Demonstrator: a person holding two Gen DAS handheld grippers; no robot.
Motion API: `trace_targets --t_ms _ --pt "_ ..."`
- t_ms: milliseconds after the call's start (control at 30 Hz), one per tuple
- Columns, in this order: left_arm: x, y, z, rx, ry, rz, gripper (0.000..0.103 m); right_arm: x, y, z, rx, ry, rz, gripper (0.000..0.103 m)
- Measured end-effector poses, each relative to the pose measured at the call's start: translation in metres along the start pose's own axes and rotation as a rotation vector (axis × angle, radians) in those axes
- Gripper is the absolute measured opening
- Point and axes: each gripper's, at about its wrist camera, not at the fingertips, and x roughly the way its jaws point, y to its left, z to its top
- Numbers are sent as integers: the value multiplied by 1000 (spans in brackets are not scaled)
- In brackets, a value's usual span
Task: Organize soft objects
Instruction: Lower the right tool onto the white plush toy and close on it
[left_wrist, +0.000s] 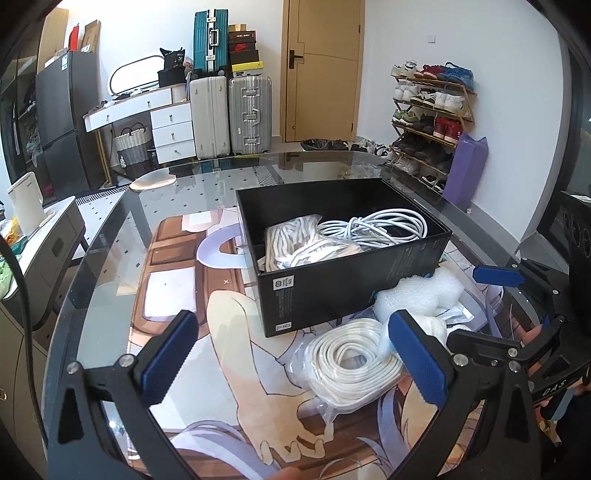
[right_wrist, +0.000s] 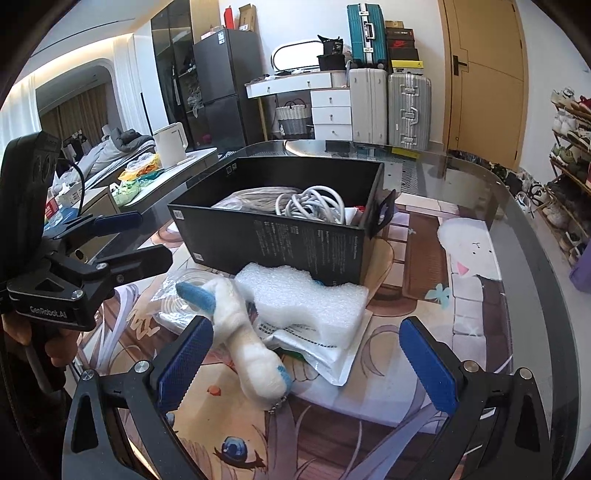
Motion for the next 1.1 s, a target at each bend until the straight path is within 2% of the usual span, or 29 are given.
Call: trace_targets --t_ms 333,600,900,1100 --pt "4 -2 -1 25 34 3 103 10 12 -4 -8 34 7 102" --pt "11 -5 -5 52 68 1 103 20 17 -8 -45 81 -45 102" --pt "16 -10 -6 59 101 -10 103 13 10 -11 -79 103 -83 102" --pt "20 -13 -7 65 117 -15 103 13 -2 -22 -57 135 -117 102"
